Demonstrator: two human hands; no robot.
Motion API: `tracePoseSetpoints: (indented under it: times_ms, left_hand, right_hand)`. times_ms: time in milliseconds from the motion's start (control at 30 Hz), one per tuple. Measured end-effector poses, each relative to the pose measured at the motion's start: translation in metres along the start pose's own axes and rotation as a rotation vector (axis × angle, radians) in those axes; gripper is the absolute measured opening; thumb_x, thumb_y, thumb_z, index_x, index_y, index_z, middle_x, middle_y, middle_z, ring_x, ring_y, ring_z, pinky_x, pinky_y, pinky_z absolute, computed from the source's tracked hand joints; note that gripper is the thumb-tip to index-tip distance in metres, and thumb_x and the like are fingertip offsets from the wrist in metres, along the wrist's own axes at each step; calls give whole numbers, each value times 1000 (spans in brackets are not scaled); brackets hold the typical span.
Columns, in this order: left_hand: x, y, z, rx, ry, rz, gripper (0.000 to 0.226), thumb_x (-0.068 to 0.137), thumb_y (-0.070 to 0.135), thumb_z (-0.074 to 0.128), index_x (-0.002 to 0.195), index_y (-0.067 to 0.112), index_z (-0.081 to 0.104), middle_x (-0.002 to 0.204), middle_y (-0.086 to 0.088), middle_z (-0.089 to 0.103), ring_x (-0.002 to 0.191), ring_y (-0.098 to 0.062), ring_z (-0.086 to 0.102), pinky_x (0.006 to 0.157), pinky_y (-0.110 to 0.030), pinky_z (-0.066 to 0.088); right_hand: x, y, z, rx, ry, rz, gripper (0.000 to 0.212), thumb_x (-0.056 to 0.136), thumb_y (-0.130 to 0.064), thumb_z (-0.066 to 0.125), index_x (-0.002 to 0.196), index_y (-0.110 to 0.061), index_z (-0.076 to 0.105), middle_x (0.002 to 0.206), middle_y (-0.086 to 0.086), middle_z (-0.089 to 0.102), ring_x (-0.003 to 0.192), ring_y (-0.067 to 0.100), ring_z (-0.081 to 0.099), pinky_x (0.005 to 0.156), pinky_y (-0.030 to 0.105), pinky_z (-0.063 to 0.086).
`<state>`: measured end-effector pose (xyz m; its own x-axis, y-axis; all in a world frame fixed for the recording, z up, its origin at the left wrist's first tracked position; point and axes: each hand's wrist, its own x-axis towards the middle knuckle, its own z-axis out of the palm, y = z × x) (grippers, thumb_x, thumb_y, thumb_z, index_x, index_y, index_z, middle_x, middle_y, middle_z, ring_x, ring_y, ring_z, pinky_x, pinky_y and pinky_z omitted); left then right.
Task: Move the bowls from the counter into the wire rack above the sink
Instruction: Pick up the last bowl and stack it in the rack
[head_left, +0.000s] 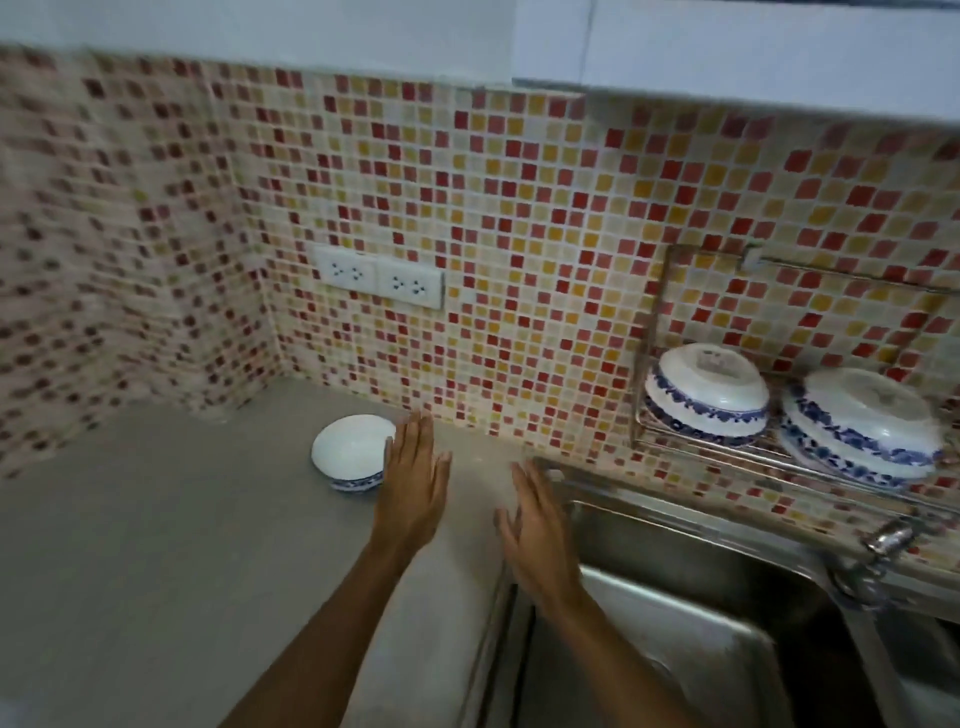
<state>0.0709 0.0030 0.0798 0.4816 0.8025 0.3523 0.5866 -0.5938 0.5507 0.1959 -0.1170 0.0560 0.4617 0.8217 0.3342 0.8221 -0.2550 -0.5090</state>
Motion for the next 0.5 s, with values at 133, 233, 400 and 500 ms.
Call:
tracePoseSetpoints:
  times_ms: [133, 233, 400, 500]
  left_hand:
    - [0, -88, -21, -58, 28, -202, 65, 95, 44, 27, 149, 8, 16, 159, -12, 12, 148, -26, 8, 119, -37, 6]
    - [4, -140, -28, -107, 24, -344, 58, 98, 31, 41, 148, 6, 22, 157, -18, 19, 146, -30, 14, 118, -38, 13]
    - [34, -186, -30, -214, -16, -512, 58, 98, 28, 43, 146, 1, 24, 154, -19, 26, 144, -31, 21, 117, -39, 16]
    - [57, -200, -26, -294, -44, -642, 60, 97, 26, 46, 146, 0, 23, 153, -22, 27, 141, -34, 25, 115, -40, 20]
  right_hand:
    - [15, -33, 69, 90, -287, 165, 71, 93, -52, 47, 151, -30, 13, 160, -2, 17, 146, 19, 19, 117, 37, 22]
    - [39, -56, 106, 137, -388, 288, 82, 88, -56, 54, 151, -29, 10, 158, 1, 22, 142, 23, 29, 112, 39, 31]
    - [91, -91, 142, 252, -474, 451, 95, 80, -70, 53, 152, -23, 11, 153, 9, 34, 136, 30, 39, 107, 41, 36]
    - [113, -99, 162, 324, -527, 565, 94, 81, -68, 53, 151, -21, 12, 150, 14, 39, 133, 35, 41, 106, 44, 36]
